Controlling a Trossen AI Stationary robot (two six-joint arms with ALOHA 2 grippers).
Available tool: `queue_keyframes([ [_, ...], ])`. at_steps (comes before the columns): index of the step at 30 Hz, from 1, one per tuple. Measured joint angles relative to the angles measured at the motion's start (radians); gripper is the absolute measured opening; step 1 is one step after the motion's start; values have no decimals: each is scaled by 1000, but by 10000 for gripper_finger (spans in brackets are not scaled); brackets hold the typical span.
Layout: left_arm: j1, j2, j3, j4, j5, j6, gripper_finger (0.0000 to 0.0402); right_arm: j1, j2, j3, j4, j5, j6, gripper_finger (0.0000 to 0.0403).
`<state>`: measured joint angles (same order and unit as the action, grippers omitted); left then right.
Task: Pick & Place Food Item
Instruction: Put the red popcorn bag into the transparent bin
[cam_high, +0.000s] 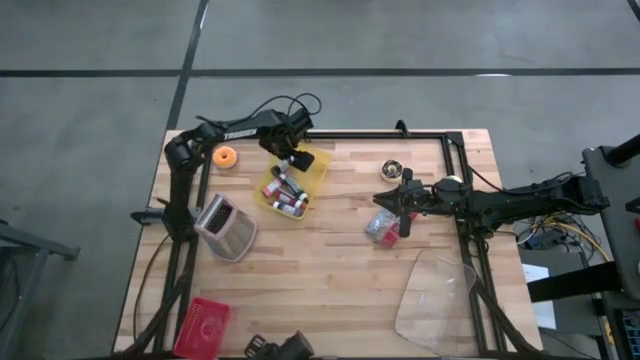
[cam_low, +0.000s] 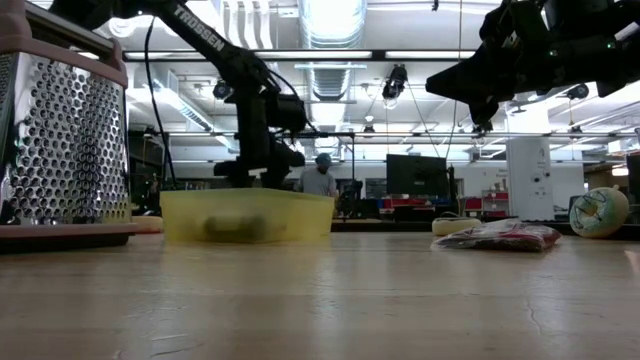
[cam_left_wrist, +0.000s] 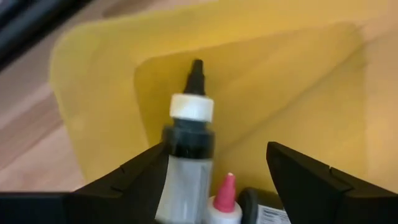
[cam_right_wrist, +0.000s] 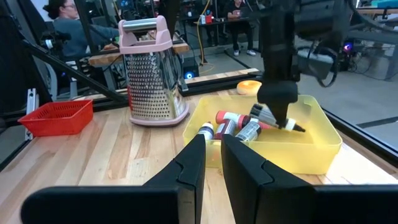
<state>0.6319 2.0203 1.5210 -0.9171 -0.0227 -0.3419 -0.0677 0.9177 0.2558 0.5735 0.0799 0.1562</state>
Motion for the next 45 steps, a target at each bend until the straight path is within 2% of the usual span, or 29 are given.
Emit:
queue_keyframes([
  [13, -40, -103, 45, -28, -29, 45, 277, 0, 0, 0, 0, 0, 0, 47],
  [22, -75, -183, 42, -199, -116, -25, 277, 0, 0, 0, 0, 0, 0, 47],
  [28, -104, -217, 29, -168, -119, -11, 277, 0, 0, 0, 0, 0, 0, 47],
  [38, -286, -239, 29, 36, -119, 188, 278, 0, 0, 0, 0, 0, 0, 47],
  [45, -455, -239, -4, 118, -221, 142, 278, 0, 0, 0, 0, 0, 0, 47],
])
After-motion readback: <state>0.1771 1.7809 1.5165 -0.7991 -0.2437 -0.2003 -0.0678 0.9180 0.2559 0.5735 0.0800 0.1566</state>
